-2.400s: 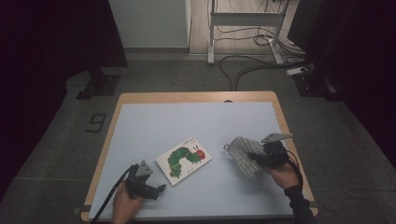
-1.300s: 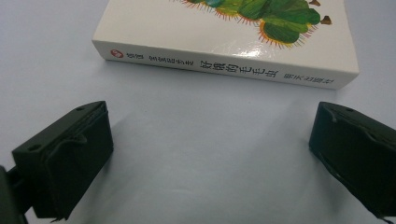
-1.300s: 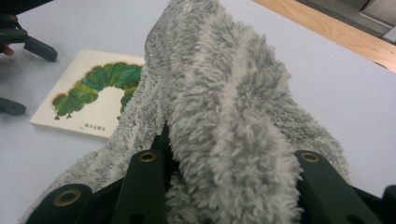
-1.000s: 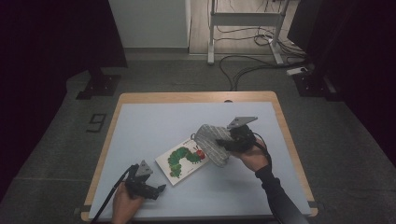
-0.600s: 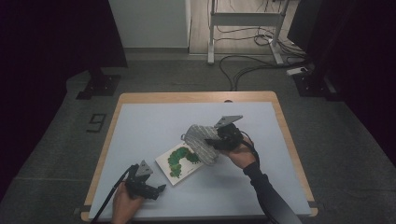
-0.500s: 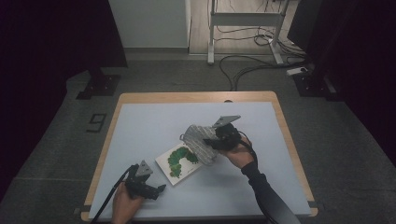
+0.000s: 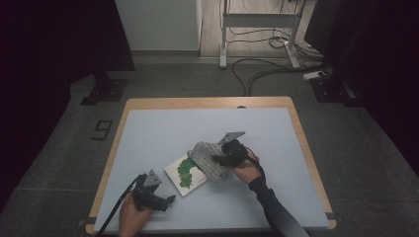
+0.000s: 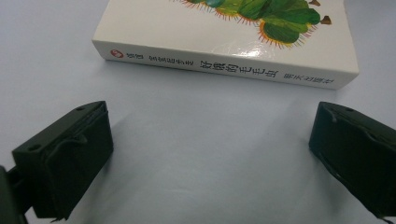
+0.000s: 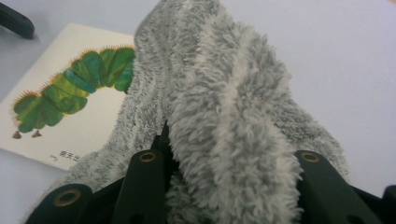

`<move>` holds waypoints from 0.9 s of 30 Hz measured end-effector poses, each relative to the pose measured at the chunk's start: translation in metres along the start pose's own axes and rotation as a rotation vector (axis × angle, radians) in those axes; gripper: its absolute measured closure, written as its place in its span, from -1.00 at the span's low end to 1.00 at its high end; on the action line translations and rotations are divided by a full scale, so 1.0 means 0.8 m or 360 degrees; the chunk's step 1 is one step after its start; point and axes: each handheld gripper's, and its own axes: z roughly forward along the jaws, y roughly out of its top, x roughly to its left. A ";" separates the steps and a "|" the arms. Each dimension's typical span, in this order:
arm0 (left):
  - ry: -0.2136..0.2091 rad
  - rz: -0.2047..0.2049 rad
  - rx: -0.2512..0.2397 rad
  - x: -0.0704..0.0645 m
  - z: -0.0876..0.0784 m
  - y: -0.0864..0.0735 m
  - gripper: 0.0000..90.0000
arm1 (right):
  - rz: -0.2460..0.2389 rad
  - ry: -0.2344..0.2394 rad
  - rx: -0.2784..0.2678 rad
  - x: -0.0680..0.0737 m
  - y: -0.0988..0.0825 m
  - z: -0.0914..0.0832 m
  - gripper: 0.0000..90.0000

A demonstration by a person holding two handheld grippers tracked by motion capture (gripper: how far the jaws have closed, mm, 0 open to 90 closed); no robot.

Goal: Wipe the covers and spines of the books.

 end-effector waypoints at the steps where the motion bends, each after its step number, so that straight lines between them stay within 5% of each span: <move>1: 0.0001 0.0000 0.0000 0.000 0.000 0.000 -1.00 | 0.0004 0.0003 0.0003 0.000 -0.002 0.002 0.36; 14: 0.0000 0.0000 0.0000 0.000 0.000 0.000 -1.00 | -0.0007 0.0025 0.0039 0.005 -0.018 0.020 0.36; 27: 0.0000 0.0000 0.0000 0.000 0.000 0.000 -1.00 | -0.0062 0.0129 0.0052 0.037 -0.009 0.031 0.37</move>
